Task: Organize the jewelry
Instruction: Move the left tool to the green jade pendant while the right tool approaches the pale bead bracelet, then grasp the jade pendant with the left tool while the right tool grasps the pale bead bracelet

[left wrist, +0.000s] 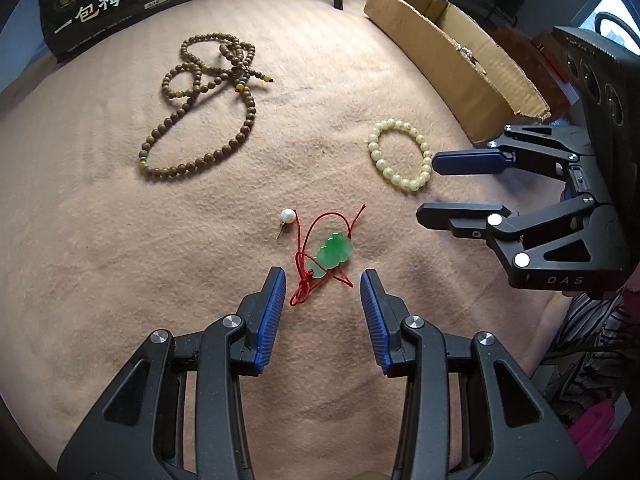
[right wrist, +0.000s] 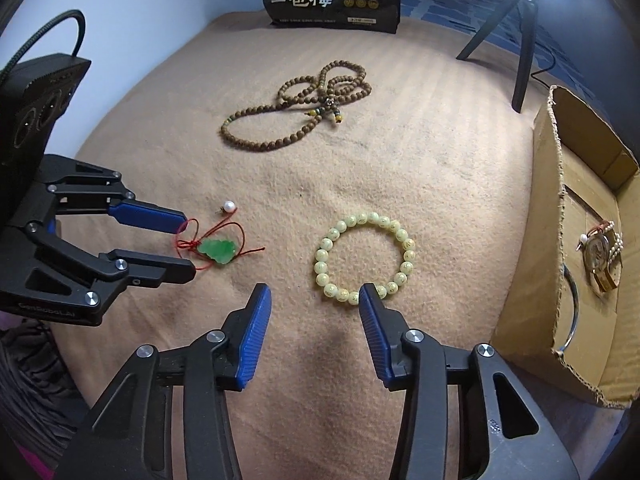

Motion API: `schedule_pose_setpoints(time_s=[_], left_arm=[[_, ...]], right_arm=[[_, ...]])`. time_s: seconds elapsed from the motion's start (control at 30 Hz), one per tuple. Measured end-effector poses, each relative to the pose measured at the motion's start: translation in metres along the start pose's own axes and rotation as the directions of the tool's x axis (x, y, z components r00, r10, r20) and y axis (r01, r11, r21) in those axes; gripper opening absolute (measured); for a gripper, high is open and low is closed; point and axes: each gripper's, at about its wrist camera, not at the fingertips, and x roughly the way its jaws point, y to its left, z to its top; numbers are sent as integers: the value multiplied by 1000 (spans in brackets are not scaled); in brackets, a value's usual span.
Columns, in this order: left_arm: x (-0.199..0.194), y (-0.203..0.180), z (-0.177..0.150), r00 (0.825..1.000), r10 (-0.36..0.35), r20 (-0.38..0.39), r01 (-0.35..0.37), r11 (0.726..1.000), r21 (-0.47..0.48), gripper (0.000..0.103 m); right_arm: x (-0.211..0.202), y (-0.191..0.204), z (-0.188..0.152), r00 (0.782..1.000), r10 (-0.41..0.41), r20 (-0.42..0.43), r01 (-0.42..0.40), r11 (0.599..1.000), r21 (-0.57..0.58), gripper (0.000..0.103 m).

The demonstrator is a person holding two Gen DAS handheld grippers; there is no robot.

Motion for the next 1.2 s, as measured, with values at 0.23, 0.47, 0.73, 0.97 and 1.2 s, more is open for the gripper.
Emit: schedule_pose_setpoints(time_s=[0.23,0.47,0.73,0.97,1.2], left_arm=[[13,-6,2,999,30,-14,-29,998,48,40],[23,-14,4,997,70,-13,-68,993,92,40],[29,-12,11,996,86,-1,-85,993,84,24],[27,1,13,997,76,5,-76,995,63,14],[25,0,11,997,78,10,-78,995,68,13]], right_arm=[[5,-1,2,1000,-17,-10,17,1000,-12,44],[12,0,4,1000,-28,-14,28,999,-23,44],[23,2,6,998,-54,-30,52,997,-58,44],[27,4,6,995,-99,-24,97,992,-81,29],[24,-1,6,994,-113,-12,112,991,-72,6]])
